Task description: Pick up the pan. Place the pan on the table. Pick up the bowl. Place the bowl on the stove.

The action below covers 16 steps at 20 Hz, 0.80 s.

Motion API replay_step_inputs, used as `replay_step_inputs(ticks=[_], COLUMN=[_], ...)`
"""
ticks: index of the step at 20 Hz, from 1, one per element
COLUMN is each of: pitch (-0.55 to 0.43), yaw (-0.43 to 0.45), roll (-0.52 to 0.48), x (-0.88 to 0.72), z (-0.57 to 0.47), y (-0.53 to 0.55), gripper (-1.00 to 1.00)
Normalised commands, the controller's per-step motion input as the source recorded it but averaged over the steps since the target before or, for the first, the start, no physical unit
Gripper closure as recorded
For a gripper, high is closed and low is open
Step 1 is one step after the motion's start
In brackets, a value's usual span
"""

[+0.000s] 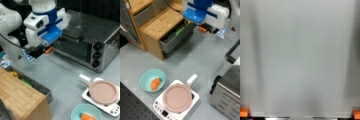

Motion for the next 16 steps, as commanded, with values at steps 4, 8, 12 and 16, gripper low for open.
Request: replay_step_inputs(ticks=[4, 8, 12, 16], pitch=[0.055, 0.057, 0.055, 0.061], yaw=[0.144, 0.134, 0.090, 0.066], roll=[0.023, 0.030, 0.034, 0.029], x=[0.00, 0.01, 0.03, 0.05], z=[0.00, 0.00, 0.01, 0.03], y=[-0.02, -0.03, -0.03, -0.03], gripper=[-1.00, -1.00, -1.00, -1.00])
